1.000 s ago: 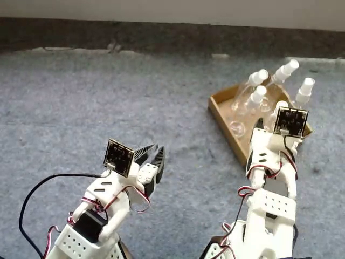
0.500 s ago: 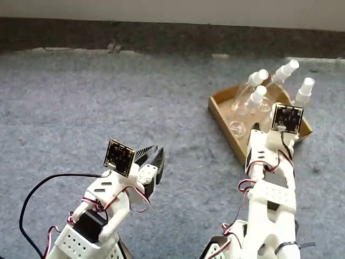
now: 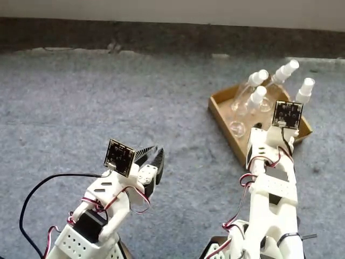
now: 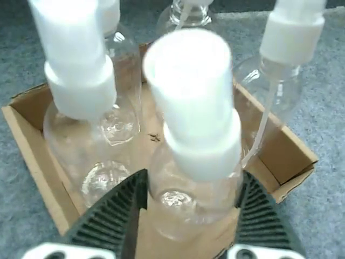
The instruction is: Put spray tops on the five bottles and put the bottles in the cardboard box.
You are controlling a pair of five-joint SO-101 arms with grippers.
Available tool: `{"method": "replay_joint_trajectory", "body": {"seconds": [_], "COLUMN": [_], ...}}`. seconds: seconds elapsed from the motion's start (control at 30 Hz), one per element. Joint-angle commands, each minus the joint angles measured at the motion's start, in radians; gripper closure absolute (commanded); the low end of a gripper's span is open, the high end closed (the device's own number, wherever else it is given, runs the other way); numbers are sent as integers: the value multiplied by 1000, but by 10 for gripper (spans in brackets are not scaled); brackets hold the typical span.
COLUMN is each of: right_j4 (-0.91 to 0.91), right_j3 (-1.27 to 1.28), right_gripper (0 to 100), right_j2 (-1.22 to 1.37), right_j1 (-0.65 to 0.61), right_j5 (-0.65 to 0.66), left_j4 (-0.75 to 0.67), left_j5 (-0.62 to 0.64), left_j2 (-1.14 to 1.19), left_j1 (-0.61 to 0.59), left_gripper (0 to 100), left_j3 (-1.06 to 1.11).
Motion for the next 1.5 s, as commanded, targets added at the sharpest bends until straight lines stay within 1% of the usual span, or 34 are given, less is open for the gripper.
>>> {"method": "replay_joint_trajectory", "body": {"seconds": [0.0, 0.3, 0.33, 0.43, 0.53, 0.7, 0.8, 0.97, 1.0, 1.07, 1.13, 1.2, 1.33, 1.37, 1.47], "right_j4": [-27, -13, 12, 137, 217, 384, 476, 739, 797, 889, 960, 1009, 1052, 1064, 1127], "right_j3": [-51, -58, -59, -62, -101, -168, -206, -380, -420, -490, -547, -582, -590, -590, -590], "right_gripper": [746, 742, 742, 741, 741, 652, 649, 649, 650, 678, 741, 825, 975, 998, 991], "right_j2": [-10, -13, -21, -79, -185, -325, -372, -475, -498, -535, -567, -598, -659, -676, -737], "right_j1": [4, 8, 8, 4, -7, -15, -10, -12, -13, -13, -13, -13, -33, -58, -163], "right_j5": [8, 9, 11, 12, 12, 14, 14, 12, 12, 12, 9, 8, 6, 6, 11], "left_j4": [3, 3, 3, 3, 3, 3, 5, 12, 28, 49, 86, 147, 296, 318, 338], "left_j5": [2, 2, 2, 2, 2, 2, 2, 0, -17, -83, -126, -129, -126, -129, -132], "left_j2": [-8, -8, -8, -8, -8, -8, -8, -7, -8, -8, -8, -8, -10, -10, -10], "left_j1": [-15, -15, -15, -15, -15, -15, -15, -15, -15, -16, -48, -119, -305, -337, -406], "left_gripper": [993, 993, 993, 993, 993, 993, 993, 993, 993, 993, 993, 993, 994, 994, 994], "left_j3": [21, 21, 21, 21, 21, 21, 21, 21, 19, 7, -33, -102, -259, -286, -332]}}
